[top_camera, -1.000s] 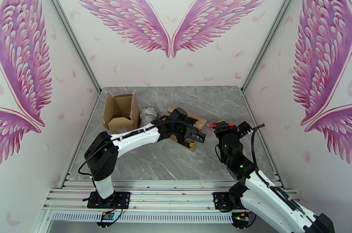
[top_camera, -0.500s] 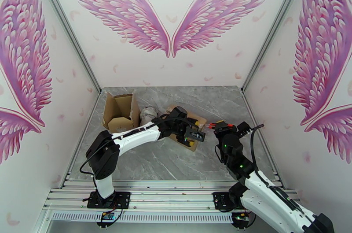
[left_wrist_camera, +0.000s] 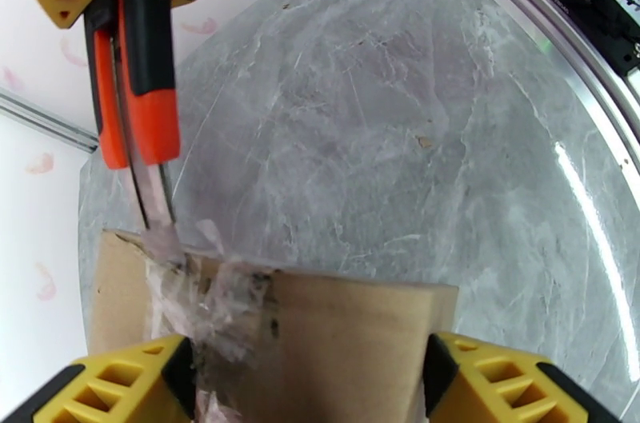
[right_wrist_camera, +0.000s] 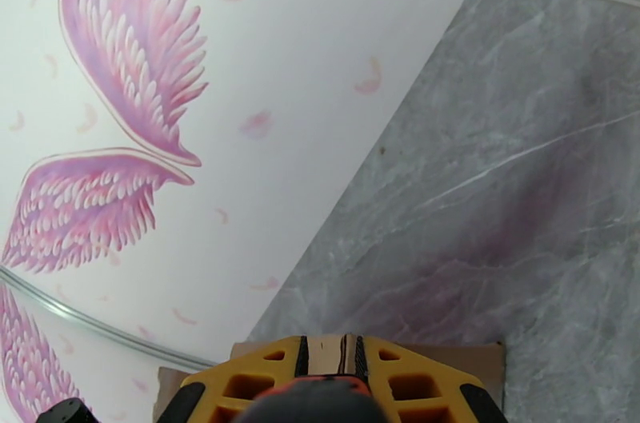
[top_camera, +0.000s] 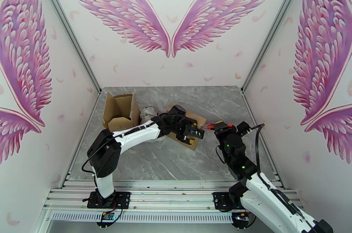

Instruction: Unpack the express box

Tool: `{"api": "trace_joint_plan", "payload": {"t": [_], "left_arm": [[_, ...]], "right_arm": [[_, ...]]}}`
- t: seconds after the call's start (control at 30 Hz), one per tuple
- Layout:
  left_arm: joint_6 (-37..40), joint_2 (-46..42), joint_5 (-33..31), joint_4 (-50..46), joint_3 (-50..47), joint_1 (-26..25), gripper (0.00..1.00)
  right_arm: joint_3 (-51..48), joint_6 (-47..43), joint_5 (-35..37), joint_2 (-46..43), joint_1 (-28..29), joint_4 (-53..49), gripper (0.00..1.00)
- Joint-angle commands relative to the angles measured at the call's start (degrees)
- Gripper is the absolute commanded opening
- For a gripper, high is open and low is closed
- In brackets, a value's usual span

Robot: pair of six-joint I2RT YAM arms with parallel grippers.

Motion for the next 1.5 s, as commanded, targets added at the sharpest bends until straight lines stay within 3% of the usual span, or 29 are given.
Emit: {"api": "trace_joint_plan", "payload": {"t": [0.0,0.13,0.4,0.67,0.9,1.17,1.47], "left_arm": [[-2.3,1.2,-1.2,4.8,2.5,1.4,0.76],[-3.4,1.0,-1.3,4.7,2.5,1.4,0.75],[-5.3,-0.1,-3.4,6.0,1.2,1.4,0.75],[-5.5,-1.1,-3.6,8.0,-0.5,1.3,0.78],[-7.6,-4.0,-6.3,17.2,-5.2,1.0,0.97],[-9.9,-1.2,-7.0,18.0,-1.8,0.9,0.97],[-15.1,1.1,-11.4,17.3,0.9,2.4,0.94]], "right_arm": [[2.0,1.9,-13.4,-0.2,-0.1,-7.4,0.0],[3.9,1.8,-16.9,1.2,-0.8,-11.1,0.0],[11.3,-3.3,-16.3,3.0,-1.0,-21.9,0.0],[9.8,1.7,-18.6,3.2,-2.7,-22.6,0.0],[8.4,4.9,-19.5,0.8,-5.3,-24.7,0.0],[8.9,5.3,-27.2,5.8,-7.5,-19.9,0.0],[10.9,3.4,-38.9,6.4,-10.4,-23.0,0.0]]}}
